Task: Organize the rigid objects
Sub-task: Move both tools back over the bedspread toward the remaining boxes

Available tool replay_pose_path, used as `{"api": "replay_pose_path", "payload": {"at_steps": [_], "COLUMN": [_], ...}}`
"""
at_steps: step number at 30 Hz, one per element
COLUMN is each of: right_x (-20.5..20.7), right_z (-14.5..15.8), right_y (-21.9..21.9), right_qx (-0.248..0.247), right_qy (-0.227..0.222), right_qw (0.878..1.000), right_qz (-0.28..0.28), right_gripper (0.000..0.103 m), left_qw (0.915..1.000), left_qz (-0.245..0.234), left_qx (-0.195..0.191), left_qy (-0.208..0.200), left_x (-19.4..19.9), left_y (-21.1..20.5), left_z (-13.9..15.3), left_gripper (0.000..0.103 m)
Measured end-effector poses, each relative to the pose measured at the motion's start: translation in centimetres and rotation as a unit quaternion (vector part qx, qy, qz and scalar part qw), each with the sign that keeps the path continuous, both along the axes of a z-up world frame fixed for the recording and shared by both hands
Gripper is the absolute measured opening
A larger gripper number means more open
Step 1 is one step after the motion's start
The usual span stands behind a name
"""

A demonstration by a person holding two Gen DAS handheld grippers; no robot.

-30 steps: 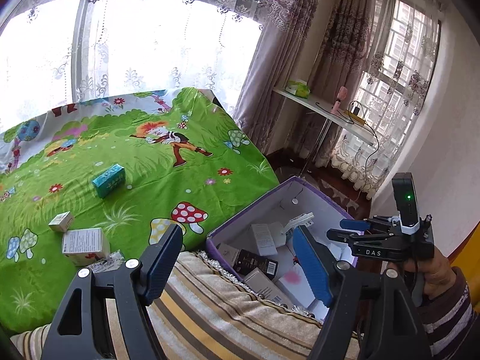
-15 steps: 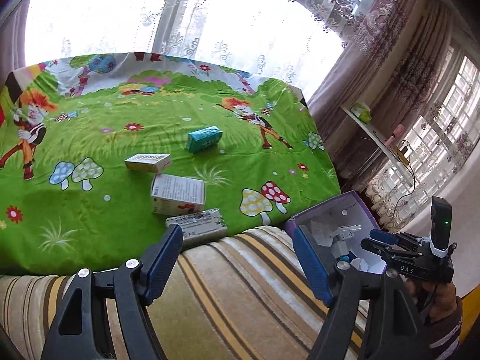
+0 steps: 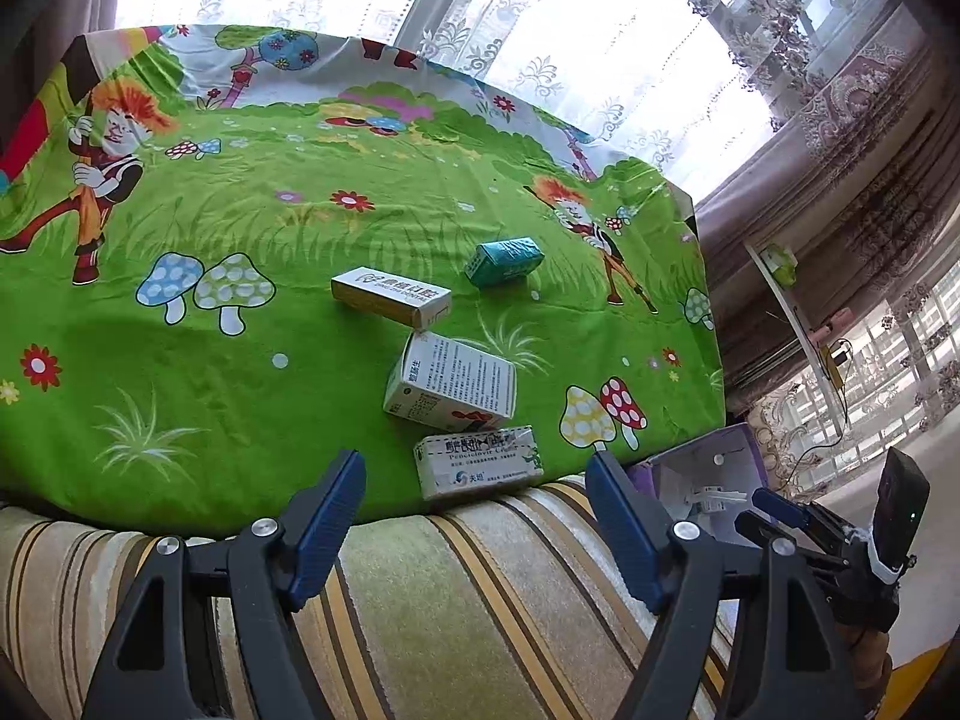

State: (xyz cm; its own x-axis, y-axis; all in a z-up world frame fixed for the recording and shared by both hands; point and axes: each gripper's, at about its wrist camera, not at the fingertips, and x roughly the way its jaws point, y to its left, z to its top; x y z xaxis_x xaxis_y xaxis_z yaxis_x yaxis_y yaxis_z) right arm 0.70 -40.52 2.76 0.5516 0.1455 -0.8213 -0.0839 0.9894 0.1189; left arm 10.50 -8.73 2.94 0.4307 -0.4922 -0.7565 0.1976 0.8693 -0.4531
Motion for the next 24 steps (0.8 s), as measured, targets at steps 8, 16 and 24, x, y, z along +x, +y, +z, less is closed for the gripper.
{"api": "replay_pose_path", "payload": {"at_steps": [8, 16, 24], "right_x": [2.7, 5.9, 9.2], "right_z": [0.5, 0.8, 0.6], "right_y": [2.0, 3.2, 3.7], "right_qx": [0.003, 0.009, 0.019], "right_qy": [-0.005, -0.009, -0.013], "right_qw": [1.000, 0.999, 0.999], "right_qz": [0.023, 0.032, 0.027], "right_gripper": [0.062, 0.065, 0.067], "left_qw": [0.9957, 0.9793, 0.9578], "left_qz": [0.062, 0.138, 0.168], "left_qx": [-0.023, -0.044, -0.014], "left_qy": [0.065, 0.141, 0.233], "left_x": [4.9, 10.9, 15.8], "left_y": [0.5, 0.3, -0.7], "left_z": [-0.3, -2.1, -5.9], "left_gripper": [0.077, 0.077, 0.077]}}
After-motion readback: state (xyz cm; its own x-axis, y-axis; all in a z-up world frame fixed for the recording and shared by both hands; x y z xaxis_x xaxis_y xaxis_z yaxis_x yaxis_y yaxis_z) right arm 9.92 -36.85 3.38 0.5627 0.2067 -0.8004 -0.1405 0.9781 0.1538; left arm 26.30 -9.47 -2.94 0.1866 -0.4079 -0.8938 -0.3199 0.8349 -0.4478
